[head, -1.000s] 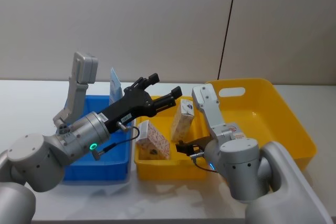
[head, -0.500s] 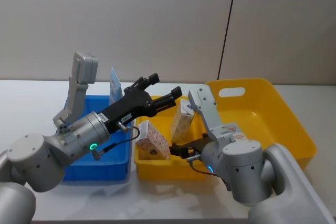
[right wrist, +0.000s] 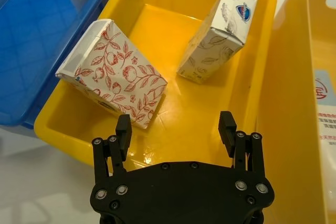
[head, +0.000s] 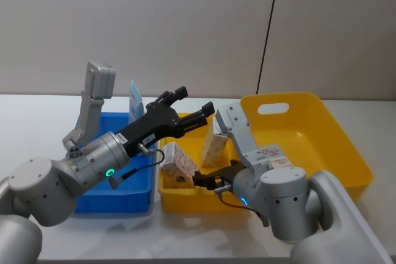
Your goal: Bimanual collaborative sorting of washing and personal care products
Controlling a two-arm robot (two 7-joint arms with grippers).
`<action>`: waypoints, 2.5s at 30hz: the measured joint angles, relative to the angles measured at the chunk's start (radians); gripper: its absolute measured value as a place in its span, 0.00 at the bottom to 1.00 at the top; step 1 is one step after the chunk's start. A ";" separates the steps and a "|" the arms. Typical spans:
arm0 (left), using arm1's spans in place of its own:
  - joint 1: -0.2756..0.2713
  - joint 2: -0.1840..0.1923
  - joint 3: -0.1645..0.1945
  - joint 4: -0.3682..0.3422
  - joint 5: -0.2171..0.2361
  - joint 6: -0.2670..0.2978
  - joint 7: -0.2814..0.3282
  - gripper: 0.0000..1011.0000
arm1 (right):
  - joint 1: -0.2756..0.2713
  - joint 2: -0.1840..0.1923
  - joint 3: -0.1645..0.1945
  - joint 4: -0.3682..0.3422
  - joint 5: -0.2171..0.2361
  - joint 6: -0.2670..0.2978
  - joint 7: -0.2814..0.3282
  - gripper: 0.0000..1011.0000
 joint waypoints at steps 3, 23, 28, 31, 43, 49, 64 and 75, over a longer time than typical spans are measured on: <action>0.000 0.000 0.000 0.000 0.000 0.000 0.000 0.99 | 0.004 -0.001 0.000 0.011 0.000 -0.007 0.005 0.99; 0.000 0.000 0.000 0.000 0.000 0.000 0.000 0.99 | 0.028 -0.014 0.000 0.064 -0.009 -0.053 0.023 0.99; 0.002 0.002 0.000 -0.005 0.000 0.001 0.007 0.99 | 0.029 -0.016 0.000 0.069 -0.010 -0.059 0.024 0.99; 0.008 0.008 -0.001 -0.017 0.000 0.002 0.019 0.99 | 0.030 -0.017 0.000 0.071 -0.011 -0.061 0.025 0.99; 0.056 0.047 -0.019 -0.114 0.030 0.022 0.141 0.99 | 0.031 -0.018 0.001 0.076 -0.013 -0.066 0.026 0.99; 0.089 0.067 -0.032 -0.171 0.050 0.034 0.223 0.99 | 0.032 -0.019 0.001 0.077 -0.013 -0.066 0.027 0.99; 0.162 0.099 -0.067 -0.284 0.092 0.066 0.390 0.99 | 0.030 -0.018 0.001 0.076 -0.014 -0.073 0.031 0.99; 0.184 0.108 -0.078 -0.316 0.104 0.076 0.438 0.99 | 0.012 -0.006 -0.012 0.045 -0.017 -0.109 0.061 0.99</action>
